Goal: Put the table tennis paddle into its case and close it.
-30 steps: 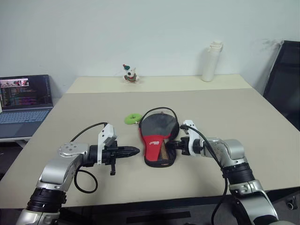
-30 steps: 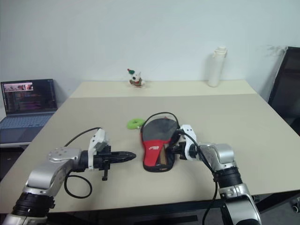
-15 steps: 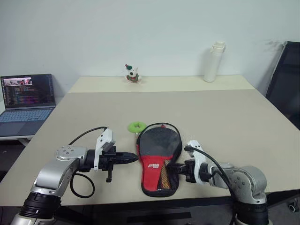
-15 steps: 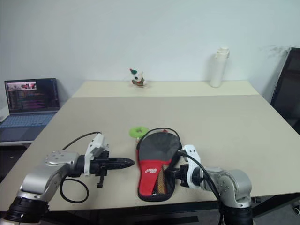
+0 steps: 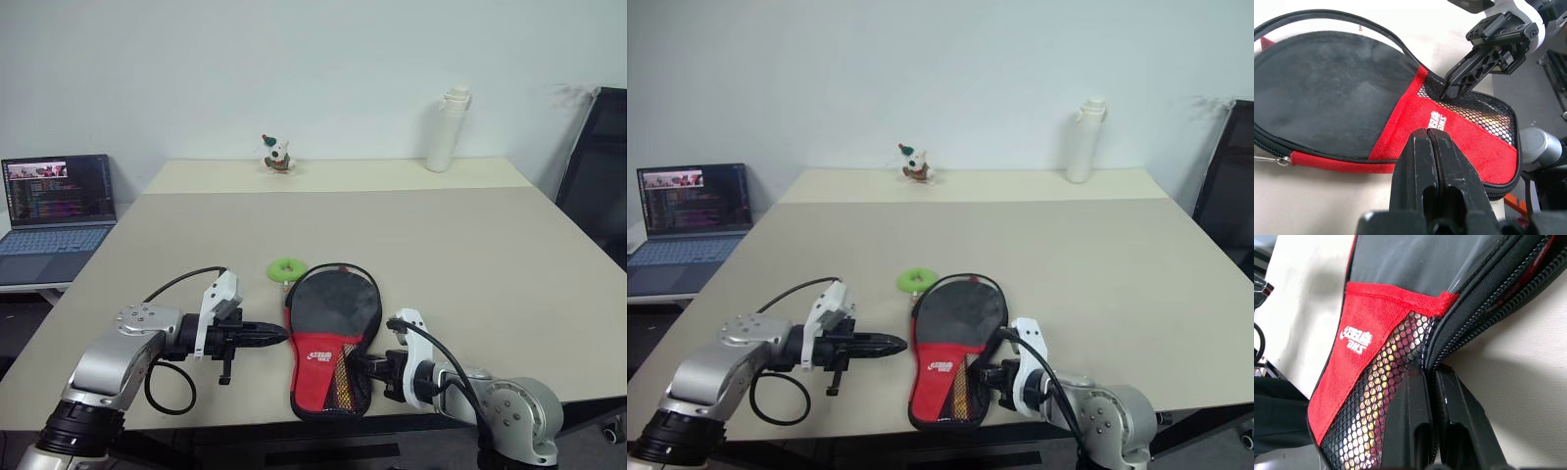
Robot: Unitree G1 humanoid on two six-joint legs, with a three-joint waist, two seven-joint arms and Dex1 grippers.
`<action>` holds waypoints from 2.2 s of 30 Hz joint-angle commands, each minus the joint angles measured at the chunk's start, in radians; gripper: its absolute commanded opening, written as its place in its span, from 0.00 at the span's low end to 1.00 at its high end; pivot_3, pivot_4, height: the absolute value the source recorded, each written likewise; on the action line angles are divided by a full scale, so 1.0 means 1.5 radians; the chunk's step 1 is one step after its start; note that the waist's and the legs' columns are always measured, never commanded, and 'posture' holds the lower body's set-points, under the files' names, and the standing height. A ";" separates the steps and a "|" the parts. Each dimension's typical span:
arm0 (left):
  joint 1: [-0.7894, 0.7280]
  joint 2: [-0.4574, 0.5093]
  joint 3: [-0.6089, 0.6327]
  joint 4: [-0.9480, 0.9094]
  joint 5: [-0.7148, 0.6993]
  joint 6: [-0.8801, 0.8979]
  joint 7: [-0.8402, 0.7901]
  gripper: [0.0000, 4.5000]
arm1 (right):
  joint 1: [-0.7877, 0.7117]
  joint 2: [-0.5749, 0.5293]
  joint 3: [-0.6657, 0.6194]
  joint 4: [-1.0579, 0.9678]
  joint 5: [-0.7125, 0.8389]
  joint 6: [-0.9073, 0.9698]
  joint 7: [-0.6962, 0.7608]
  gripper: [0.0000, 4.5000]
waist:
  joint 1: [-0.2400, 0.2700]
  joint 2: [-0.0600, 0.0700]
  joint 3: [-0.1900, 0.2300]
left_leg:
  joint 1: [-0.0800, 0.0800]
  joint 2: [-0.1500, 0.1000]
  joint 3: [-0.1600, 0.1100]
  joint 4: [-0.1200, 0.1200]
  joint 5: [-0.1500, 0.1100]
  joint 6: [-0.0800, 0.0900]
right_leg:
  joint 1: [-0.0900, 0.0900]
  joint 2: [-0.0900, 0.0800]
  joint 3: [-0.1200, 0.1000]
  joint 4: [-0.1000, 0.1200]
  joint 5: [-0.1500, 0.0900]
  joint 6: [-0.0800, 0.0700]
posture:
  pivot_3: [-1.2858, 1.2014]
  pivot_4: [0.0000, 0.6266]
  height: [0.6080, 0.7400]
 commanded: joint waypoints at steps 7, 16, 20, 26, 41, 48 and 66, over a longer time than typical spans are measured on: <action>-0.002 -0.019 0.008 -0.018 -0.004 -0.015 0.035 0.00 | 0.024 -0.083 -0.005 -0.077 0.038 0.009 -0.006 0.67 | 0.003 -0.001 -0.001 | 0.000 0.000 0.000 0.000 0.000 0.000 | 0.001 0.000 0.000 0.000 0.000 0.000 | 0.52 0.24 1.00; -0.028 -0.072 0.048 0.043 0.013 -0.053 0.149 0.00 | -0.125 -0.180 -0.051 -0.084 0.107 -0.047 0.077 0.99 | -0.003 -0.001 -0.001 | 0.000 0.000 0.000 0.001 0.000 0.000 | 0.001 0.000 0.000 0.000 0.000 0.000 | 0.52 0.24 1.00; -0.072 -0.092 0.047 0.108 0.039 -0.070 0.197 0.00 | -0.191 -0.161 0.034 0.021 0.051 -0.149 0.064 0.99 | -0.001 -0.001 -0.001 | 0.001 0.001 -0.001 0.000 0.000 0.000 | 0.001 0.003 -0.001 0.001 0.001 -0.001 | 0.52 0.24 1.00; -0.165 -0.129 0.030 0.262 0.124 -0.143 0.299 0.13 | -0.191 -0.104 0.146 0.126 -0.023 -0.288 0.045 1.00 | 0.002 -0.001 -0.001 | -0.001 0.002 -0.001 0.000 0.000 0.000 | -0.001 0.003 -0.001 0.000 0.002 -0.005 | 0.52 0.24 1.00; -0.382 -0.224 0.006 0.646 0.222 -0.221 0.345 0.99 | -0.186 -0.064 0.194 0.177 -0.078 -0.360 0.028 1.00 | 0.002 -0.002 -0.001 | -0.001 0.000 0.000 0.001 0.000 0.000 | -0.001 0.001 -0.001 0.001 0.002 -0.005 | 0.52 0.24 1.00; -0.455 -0.247 -0.014 0.802 0.272 -0.237 0.328 0.99 | -0.178 -0.064 0.201 0.174 -0.087 -0.366 0.029 1.00 | 0.000 -0.002 -0.001 | -0.001 0.000 0.000 0.000 0.000 0.000 | -0.001 0.001 -0.001 0.000 0.002 -0.005 | 0.52 0.24 1.00; -0.438 -0.257 -0.004 0.828 0.291 -0.259 0.313 0.08 | -0.211 -0.071 0.248 0.233 -0.135 -0.423 0.055 1.00 | 0.000 -0.002 -0.001 | -0.001 0.000 0.000 0.001 0.000 0.000 | 0.000 0.001 -0.001 0.001 0.002 -0.004 | 0.52 0.24 1.00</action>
